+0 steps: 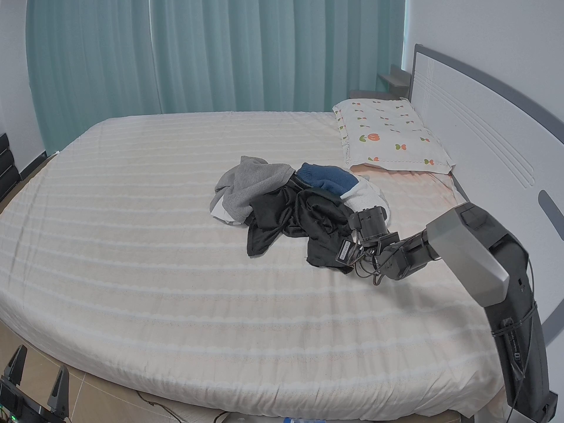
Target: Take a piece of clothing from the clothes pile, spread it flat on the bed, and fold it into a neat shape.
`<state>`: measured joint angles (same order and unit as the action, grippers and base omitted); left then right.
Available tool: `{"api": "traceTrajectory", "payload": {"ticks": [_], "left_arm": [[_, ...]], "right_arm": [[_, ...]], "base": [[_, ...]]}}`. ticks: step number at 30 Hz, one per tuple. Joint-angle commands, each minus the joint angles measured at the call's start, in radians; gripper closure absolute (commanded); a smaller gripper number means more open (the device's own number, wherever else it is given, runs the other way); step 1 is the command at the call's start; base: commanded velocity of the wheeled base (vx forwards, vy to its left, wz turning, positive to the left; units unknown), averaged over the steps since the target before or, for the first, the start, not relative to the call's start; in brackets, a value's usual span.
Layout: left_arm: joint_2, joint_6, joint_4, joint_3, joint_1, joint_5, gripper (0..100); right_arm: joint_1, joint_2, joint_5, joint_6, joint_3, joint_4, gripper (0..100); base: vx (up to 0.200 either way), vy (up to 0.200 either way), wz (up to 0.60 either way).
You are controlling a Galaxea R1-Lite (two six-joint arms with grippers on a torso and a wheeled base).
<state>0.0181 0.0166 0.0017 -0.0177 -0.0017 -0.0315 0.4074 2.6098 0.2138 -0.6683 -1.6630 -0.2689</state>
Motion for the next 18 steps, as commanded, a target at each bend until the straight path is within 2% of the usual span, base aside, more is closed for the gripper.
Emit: {"api": "traceTrajectory", "payload": {"ticks": [1, 3, 5, 8, 9, 11, 18], "left_arm": [[-0.015, 0.000, 0.000, 0.015, 0.000, -0.001, 0], [-0.015, 0.000, 0.000, 0.015, 0.000, -0.001, 0], [-0.013, 0.000, 0.000, 0.015, 0.000, -0.001, 0], [-0.015, 0.000, 0.000, 0.015, 0.000, -0.001, 0], [-0.015, 0.000, 0.000, 0.015, 0.000, -0.001, 0], [-0.013, 0.000, 0.000, 0.015, 0.000, -0.001, 0], [-0.015, 0.000, 0.000, 0.015, 0.000, -0.001, 0]], "right_arm": [[0.019, -0.364, -0.225, -0.106, 0.378, -0.138, 100], [0.019, -0.455, -0.280, -0.125, 0.496, -0.193, 100], [0.019, -0.516, -0.306, -0.143, 0.575, -0.240, 100], [0.017, -0.674, -0.369, -0.237, 0.787, -0.386, 100], [0.017, -0.674, -0.369, -0.237, 0.787, -0.386, 100], [0.021, -0.806, -0.412, -0.283, 0.951, -0.509, 100], [-0.001, -1.022, -0.564, -0.295, 1.214, -0.650, 100]], "base": [[0.000, 0.000, 0.00], [0.000, 0.000, 0.00], [0.000, 0.000, 0.00], [0.000, 0.000, 0.00], [0.000, 0.000, 0.00], [0.000, 0.000, 0.00], [0.000, 0.000, 0.00]]}}
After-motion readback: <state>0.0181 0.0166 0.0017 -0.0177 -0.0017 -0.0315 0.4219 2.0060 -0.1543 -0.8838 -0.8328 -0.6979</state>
